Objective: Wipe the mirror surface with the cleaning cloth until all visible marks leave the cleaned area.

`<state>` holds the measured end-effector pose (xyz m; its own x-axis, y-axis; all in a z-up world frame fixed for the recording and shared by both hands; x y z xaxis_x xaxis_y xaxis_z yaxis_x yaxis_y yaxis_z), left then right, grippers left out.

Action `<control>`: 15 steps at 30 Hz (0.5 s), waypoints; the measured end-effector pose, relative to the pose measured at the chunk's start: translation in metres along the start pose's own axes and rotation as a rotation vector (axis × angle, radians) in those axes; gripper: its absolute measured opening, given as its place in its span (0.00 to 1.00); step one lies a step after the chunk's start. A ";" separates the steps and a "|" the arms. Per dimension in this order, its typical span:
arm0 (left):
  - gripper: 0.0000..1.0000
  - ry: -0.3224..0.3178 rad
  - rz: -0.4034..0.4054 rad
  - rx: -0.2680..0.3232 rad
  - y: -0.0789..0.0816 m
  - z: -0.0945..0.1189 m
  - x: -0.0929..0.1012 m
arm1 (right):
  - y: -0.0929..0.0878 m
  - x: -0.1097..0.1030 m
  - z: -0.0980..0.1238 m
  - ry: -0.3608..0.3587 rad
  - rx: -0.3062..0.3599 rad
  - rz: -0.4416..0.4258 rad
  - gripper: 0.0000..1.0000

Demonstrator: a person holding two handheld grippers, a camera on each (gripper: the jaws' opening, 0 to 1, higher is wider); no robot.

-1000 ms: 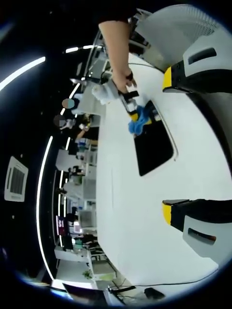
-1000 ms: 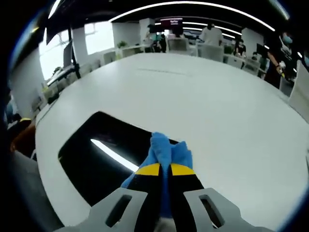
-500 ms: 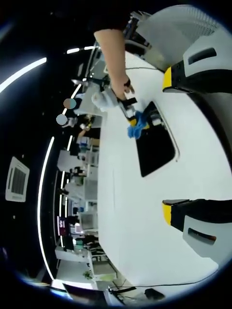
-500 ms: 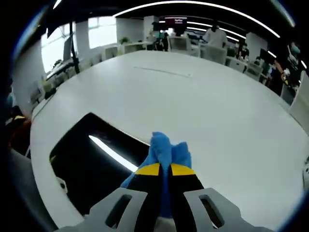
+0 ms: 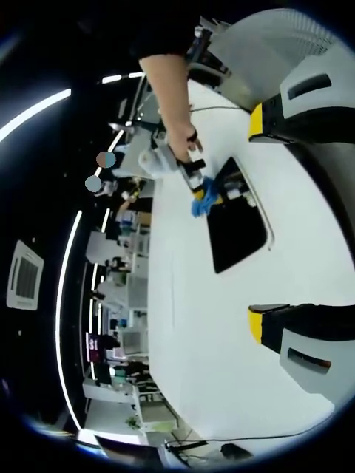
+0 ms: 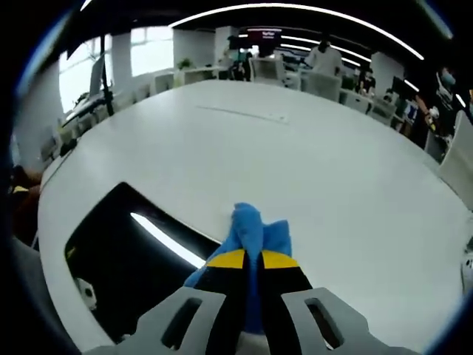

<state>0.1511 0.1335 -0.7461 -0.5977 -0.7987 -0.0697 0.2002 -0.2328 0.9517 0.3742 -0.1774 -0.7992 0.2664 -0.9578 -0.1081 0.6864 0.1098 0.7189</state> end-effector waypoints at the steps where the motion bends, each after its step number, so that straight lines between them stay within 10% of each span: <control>1: 0.90 -0.001 0.000 -0.001 0.000 0.000 0.000 | 0.000 0.000 -0.001 -0.003 0.004 0.000 0.01; 15: 0.90 -0.006 0.002 -0.013 0.001 -0.001 0.000 | 0.003 0.000 -0.006 -0.021 0.015 0.044 0.01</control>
<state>0.1515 0.1327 -0.7454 -0.6015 -0.7962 -0.0657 0.2118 -0.2382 0.9478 0.3804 -0.1755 -0.8006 0.2817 -0.9575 -0.0622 0.6640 0.1478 0.7330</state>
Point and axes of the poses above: the point that each gripper's makers call its tool centre point, and the gripper's own axes: z roughly backward along the fingers, x roughly to its right, y roughly out of its top, the point moved 10 cm from there along z, roughly backward along the fingers, and after that the axes turned 15 degrees about -z, right-handed, at the moved point
